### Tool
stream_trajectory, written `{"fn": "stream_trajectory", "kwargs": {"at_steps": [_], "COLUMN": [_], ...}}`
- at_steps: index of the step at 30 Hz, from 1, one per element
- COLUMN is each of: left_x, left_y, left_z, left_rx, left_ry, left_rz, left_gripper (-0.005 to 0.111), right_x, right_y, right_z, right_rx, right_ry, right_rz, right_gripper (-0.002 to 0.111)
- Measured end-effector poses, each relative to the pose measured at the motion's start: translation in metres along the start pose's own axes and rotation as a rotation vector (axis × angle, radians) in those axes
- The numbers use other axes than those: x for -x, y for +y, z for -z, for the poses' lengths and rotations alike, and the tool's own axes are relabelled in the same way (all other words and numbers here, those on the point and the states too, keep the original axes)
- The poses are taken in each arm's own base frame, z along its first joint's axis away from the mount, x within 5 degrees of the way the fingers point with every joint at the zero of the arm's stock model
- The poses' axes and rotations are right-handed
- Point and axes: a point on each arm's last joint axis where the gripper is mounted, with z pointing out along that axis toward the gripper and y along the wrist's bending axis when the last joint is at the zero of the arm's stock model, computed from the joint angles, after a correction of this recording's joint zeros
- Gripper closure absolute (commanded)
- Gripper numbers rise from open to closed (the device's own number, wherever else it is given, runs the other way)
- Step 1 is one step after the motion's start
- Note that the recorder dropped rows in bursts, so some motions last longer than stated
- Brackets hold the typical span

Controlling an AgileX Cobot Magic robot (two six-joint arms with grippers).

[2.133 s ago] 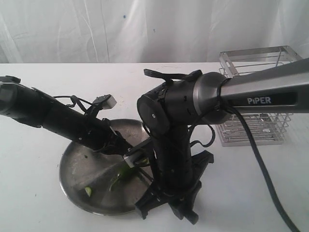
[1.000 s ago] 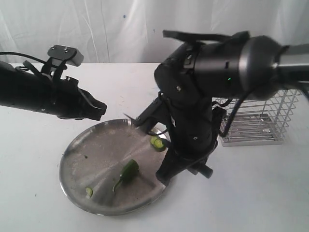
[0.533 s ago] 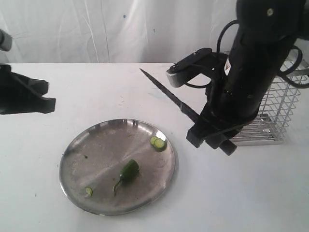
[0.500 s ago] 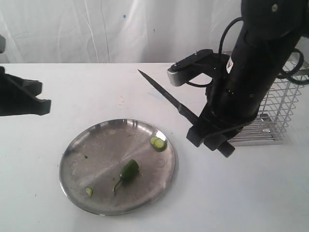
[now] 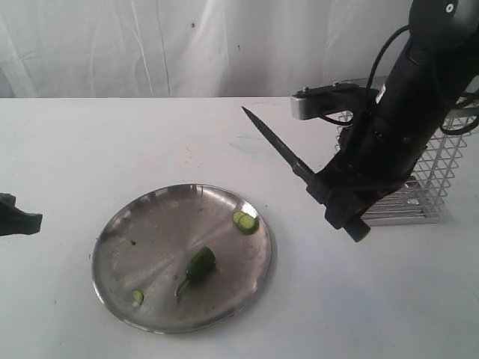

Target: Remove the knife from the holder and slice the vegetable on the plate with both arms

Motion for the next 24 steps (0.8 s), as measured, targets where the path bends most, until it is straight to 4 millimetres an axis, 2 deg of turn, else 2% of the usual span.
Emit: {"fn": "stream_trajectory", "kwargs": {"at_steps": [5, 12, 19, 21, 24], "left_x": [0.001, 0.006, 0.006, 0.007, 0.007], "left_y": [-0.014, -0.044, -0.048, -0.048, -0.048], "left_z": [-0.001, 0.010, 0.013, 0.013, 0.013], "left_rx": [-0.157, -0.490, -0.544, -0.542, -0.541], "left_ry": [-0.037, -0.163, -0.194, -0.198, -0.200], "left_rz": [-0.109, -0.283, -0.345, -0.328, -0.316], "left_gripper": [0.107, 0.107, 0.107, 0.107, 0.107], "right_x": [0.007, 0.035, 0.053, 0.055, 0.053], "right_y": [-0.005, -0.015, -0.011, -0.015, -0.019], "right_z": [-0.016, -0.073, -0.121, -0.139, -0.156], "right_rx": [0.015, 0.139, 0.369, 0.382, 0.398], "right_ry": [0.015, -0.043, -0.122, -0.114, -0.085], "right_rz": [-0.017, -0.059, -0.019, -0.021, -0.033], "right_gripper": [0.108, 0.108, 0.108, 0.101, 0.084]}}
